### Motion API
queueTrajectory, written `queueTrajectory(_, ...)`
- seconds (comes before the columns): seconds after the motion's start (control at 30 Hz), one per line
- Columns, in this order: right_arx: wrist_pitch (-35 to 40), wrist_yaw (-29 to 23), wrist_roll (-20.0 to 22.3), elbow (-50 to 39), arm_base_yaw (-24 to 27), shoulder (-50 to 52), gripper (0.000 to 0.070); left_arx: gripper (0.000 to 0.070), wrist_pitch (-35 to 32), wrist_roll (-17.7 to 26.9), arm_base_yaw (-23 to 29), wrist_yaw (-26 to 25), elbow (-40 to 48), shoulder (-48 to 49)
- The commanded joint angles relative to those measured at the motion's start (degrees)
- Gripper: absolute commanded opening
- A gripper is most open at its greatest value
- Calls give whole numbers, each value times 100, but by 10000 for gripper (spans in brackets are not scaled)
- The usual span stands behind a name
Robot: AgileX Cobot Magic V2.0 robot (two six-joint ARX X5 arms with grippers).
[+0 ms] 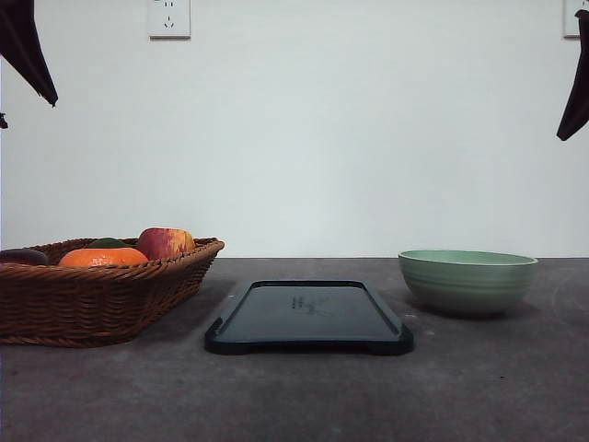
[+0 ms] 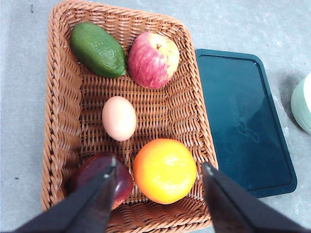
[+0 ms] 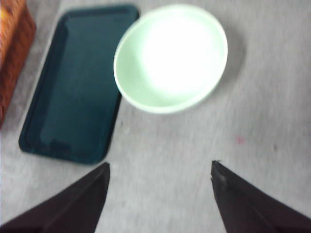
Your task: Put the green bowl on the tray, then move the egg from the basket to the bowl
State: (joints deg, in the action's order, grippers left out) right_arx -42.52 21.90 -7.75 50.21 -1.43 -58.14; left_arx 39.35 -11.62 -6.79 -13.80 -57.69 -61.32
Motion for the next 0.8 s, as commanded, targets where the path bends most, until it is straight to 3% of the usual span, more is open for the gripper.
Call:
queueTrajectory(0.0, -128, -96, -18, 288, -4, -197, 411, 369, -33, 42, -11, -26, -140, -44)
queueTrajectory(0.27, -881, -419, 107, 1439, -4, -1444, 410, 368, -35, 42, -11, -26, -140, -44)
queueTrajectory(0.67, -774, -563, 293, 2467, -2, -3261, 406, 367, -75, 39, -11, -26, -140, -44)
queueTrajectory(0.77, -684, -560, 329, 2632, 4, -3641, 363, 367, -163, 12, -11, -26, -140, -44)
